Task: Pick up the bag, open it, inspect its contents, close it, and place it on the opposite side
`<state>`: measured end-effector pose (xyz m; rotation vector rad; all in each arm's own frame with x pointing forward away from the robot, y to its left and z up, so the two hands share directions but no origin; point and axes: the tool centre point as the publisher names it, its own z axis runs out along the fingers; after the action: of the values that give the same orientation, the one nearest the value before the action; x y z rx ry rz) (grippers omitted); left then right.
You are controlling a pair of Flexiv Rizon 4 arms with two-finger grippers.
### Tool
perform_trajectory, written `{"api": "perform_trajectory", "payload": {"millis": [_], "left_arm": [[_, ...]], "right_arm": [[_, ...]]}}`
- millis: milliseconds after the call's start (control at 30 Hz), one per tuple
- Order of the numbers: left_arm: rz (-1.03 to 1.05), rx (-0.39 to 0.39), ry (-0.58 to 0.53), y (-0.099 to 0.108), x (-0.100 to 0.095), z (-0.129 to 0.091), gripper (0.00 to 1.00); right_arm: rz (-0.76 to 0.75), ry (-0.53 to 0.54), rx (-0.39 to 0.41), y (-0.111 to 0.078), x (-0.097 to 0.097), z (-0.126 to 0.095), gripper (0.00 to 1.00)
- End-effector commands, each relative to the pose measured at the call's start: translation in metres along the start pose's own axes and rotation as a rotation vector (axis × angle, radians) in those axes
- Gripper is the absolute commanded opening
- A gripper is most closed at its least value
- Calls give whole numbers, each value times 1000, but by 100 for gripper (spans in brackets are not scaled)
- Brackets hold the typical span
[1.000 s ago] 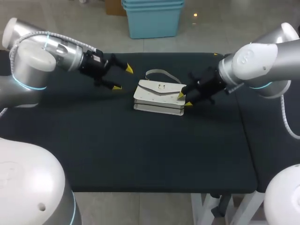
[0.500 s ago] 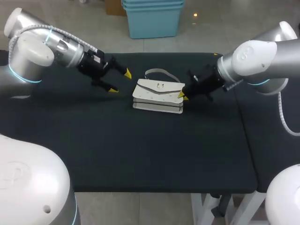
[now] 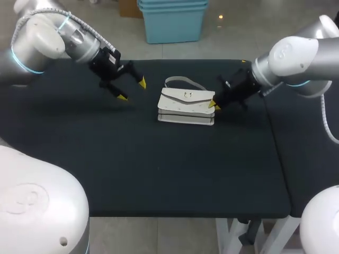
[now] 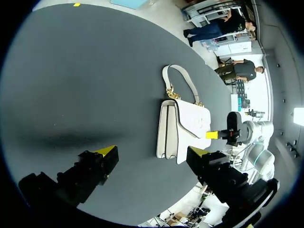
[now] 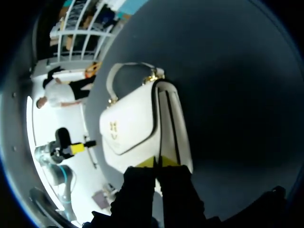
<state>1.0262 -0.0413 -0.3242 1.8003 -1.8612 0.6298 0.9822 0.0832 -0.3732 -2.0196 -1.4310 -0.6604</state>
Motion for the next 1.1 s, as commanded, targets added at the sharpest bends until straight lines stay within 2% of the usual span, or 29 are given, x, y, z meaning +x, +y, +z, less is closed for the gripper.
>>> {"api": "perform_trajectory", "payload": {"millis": [33,267,300,400,467,700,867,1100], "left_arm": [[-1,-2,0,-1,0,0,100],[-1,-2,0,-1,0,0,100],[22,-24,-41,-3,0,-1,100],[15,-45,-139,-9,-3,-10,100],[-1,-23,-167,-13,-7,-22,100],[-12,-53,-215,-34,-32,-55,100],[29,-123,-220,-45,-48,-67,100],[26,-156,-254,-58,-57,-71,100]], "right_arm": [[1,-2,6,2,0,1,0],[1,-2,6,2,0,1,0],[1,-2,6,2,0,1,0],[12,-25,-38,30,-8,-12,0],[7,-44,-70,52,-13,-26,0],[2,-136,-195,115,-33,-79,0],[-25,-150,-171,143,-58,-101,0],[-30,-188,-139,173,-98,-126,0]]}}
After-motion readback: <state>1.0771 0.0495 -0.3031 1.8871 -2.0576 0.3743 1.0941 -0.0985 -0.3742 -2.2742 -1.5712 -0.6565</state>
